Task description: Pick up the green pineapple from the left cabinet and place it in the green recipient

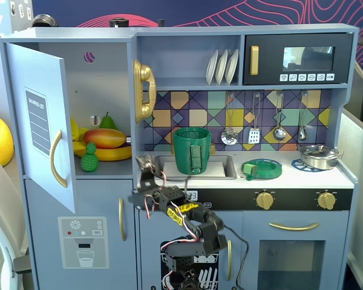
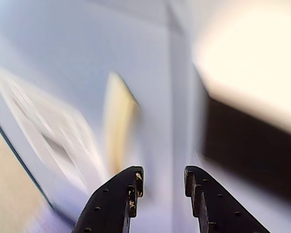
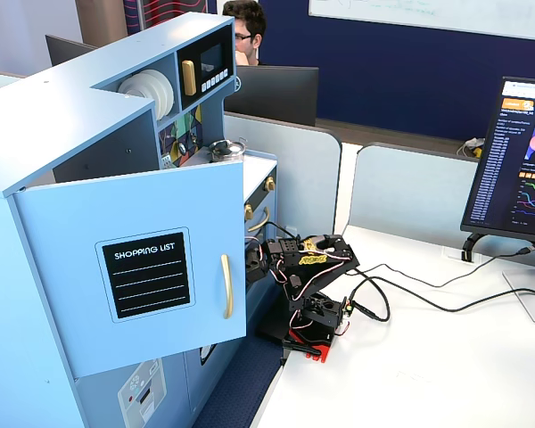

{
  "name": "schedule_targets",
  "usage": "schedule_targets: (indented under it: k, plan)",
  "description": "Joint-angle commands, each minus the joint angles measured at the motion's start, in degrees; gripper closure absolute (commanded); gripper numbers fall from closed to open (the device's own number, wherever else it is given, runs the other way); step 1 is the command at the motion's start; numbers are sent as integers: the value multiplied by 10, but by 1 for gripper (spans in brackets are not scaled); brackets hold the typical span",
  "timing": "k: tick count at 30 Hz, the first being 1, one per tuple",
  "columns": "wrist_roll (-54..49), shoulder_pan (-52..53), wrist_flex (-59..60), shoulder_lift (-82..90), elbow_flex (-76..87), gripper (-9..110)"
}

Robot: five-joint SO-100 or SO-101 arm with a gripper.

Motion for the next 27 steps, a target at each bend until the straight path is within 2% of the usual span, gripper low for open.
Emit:
schedule_targets:
  k: [1, 11, 16, 25, 27]
  plan:
    - [-12, -43, -68, -64, -119, 101]
    - [-8, -85, -130, -189, -258, 96]
    - [30, -90, -191, -238, -290, 78]
    - [44, -97, -224, -279, -312, 62]
    - [14, -88, -234, -289, -314, 59]
